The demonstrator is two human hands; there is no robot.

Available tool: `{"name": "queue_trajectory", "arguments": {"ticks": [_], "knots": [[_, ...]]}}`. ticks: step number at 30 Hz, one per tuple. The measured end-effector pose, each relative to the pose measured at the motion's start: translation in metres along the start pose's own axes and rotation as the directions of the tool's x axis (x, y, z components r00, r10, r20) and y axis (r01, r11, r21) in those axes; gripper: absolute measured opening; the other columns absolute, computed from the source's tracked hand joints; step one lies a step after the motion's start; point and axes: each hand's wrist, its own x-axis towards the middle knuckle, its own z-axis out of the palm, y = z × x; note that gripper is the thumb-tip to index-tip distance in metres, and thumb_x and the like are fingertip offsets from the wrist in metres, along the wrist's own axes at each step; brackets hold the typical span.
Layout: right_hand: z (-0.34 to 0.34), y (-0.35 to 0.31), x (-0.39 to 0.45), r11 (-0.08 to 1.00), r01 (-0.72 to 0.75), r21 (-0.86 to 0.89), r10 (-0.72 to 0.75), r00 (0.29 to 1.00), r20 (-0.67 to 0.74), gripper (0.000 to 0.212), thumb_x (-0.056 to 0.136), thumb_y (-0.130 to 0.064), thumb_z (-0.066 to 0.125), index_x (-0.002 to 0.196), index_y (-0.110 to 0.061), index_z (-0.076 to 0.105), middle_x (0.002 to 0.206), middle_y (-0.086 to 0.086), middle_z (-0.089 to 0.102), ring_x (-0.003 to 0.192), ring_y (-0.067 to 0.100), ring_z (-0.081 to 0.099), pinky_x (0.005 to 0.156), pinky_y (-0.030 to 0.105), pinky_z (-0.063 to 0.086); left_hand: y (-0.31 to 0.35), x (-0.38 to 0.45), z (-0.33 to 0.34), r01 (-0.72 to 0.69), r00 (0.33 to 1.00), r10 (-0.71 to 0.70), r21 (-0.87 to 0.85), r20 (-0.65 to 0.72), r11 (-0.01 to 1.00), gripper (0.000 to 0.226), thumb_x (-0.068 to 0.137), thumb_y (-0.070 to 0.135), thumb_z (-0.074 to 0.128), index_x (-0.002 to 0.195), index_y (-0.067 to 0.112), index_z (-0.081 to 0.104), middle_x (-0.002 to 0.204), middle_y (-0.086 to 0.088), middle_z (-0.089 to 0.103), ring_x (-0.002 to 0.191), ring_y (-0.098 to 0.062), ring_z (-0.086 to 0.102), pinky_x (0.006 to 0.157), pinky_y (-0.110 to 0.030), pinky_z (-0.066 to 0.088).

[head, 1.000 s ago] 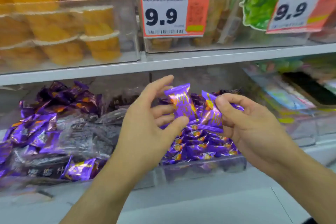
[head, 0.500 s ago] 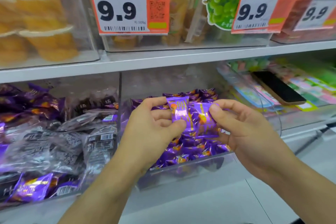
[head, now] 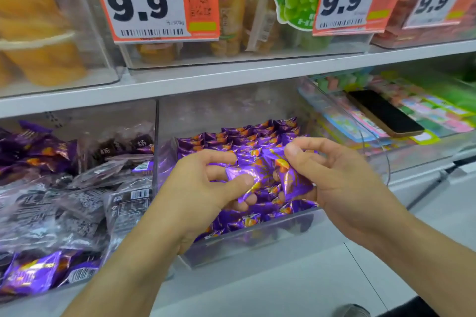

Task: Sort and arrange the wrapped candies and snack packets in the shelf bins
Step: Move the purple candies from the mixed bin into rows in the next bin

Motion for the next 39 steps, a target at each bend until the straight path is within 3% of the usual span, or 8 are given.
{"name": "queue_trajectory", "arguments": {"ticks": [3,9,14,22,26,34,37,39], "knots": [[-0.003,-0.002,0.001,0.999,0.015,0.032,-0.016,1.000,0.020,0.039,0.073,-0.029,0.071,0.105,-0.007,0.067,0.077,0.011,0.072,0.058,0.023,0.068,0.071,0.045,0.061,0.002,0.001,-0.002,-0.037,0.997,0.038,0.025,-0.064,0.999,0.028,0.081,0.012,0.077,0.105,0.007,0.064,0.076,-0.011,0.075,0.055,-0.020,0.062,0.052,-0.023,0.047],[-0.013,-0.010,0.002,0.997,0.073,-0.031,-0.067,0.985,0.156,0.036,0.081,-0.019,0.066,0.115,-0.015,0.073,0.097,0.028,0.070,0.074,0.025,0.066,0.078,0.034,0.060,-0.002,0.005,-0.003,-0.044,0.991,0.044,0.008,-0.127,0.999,0.010,0.084,0.018,0.074,0.094,0.018,0.074,0.078,-0.011,0.074,0.059,-0.013,0.060,0.059,-0.030,0.047],[-0.019,-0.014,0.002,0.955,0.181,-0.234,-0.141,0.974,0.178,0.054,0.057,-0.030,0.081,0.109,-0.017,0.073,0.103,0.004,0.076,0.086,0.017,0.072,0.078,0.030,0.060,-0.001,0.003,0.004,0.042,0.999,-0.034,-0.200,0.042,0.979,0.024,0.075,0.006,0.073,0.097,-0.003,0.070,0.102,-0.032,0.067,0.077,-0.025,0.067,0.064,-0.028,0.060],[-0.033,-0.014,0.016,0.956,0.124,-0.267,-0.071,0.977,0.199,0.031,0.052,-0.030,0.083,0.077,-0.014,0.078,0.096,0.012,0.076,0.076,0.025,0.071,0.062,0.026,0.058,0.000,0.001,0.016,0.142,0.985,-0.094,-0.367,0.146,0.919,0.025,0.081,0.017,0.064,0.094,-0.002,0.074,0.105,-0.023,0.072,0.087,-0.022,0.069,0.064,-0.026,0.060],[-0.033,-0.009,0.019,0.953,0.094,-0.289,-0.016,0.965,0.263,0.030,0.060,-0.024,0.081,0.084,-0.008,0.072,0.093,0.018,0.076,0.076,0.026,0.071,0.066,0.026,0.058,0.005,0.000,0.019,0.181,0.977,-0.121,-0.384,0.176,0.905,0.041,0.092,0.032,0.056,0.102,-0.004,0.071,0.100,-0.018,0.075,0.094,-0.028,0.073,0.074,-0.035,0.062],[-0.039,-0.012,0.025,0.856,0.202,-0.475,0.010,0.914,0.406,0.052,0.051,-0.027,0.091,0.098,-0.020,0.070,0.090,0.003,0.077,0.085,0.016,0.073,0.076,0.026,0.056,-0.005,-0.004,0.028,-0.148,0.985,0.157,-0.120,0.073,0.982,0.011,0.085,0.013,0.072,0.095,0.011,0.076,0.085,-0.006,0.078,0.079,-0.021,0.075,0.074,-0.028,0.060],[-0.043,-0.016,0.025,0.779,0.288,-0.556,0.028,0.871,0.491,0.047,0.055,-0.025,0.092,0.098,-0.023,0.073,0.089,-0.006,0.075,0.084,0.007,0.070,0.071,0.014,0.049,-0.012,-0.002,0.030,-0.311,0.950,0.308,0.247,0.051,0.918,0.009,0.083,0.021,0.077,0.090,0.027,0.079,0.085,0.009,0.076,0.079,-0.010,0.070,0.077,-0.027,0.057],[-0.047,-0.020,0.027,0.728,0.361,-0.583,0.004,0.848,0.530,0.044,0.059,-0.024,0.091,0.099,-0.020,0.074,0.090,-0.008,0.074,0.087,0.009,0.070,0.071,0.014,0.050,-0.015,-0.001,0.034,-0.336,0.941,0.331,0.286,0.067,0.897,0.015,0.083,0.027,0.077,0.097,0.028,0.078,0.087,0.007,0.074,0.080,-0.011,0.069,0.077,-0.029,0.057]]}}
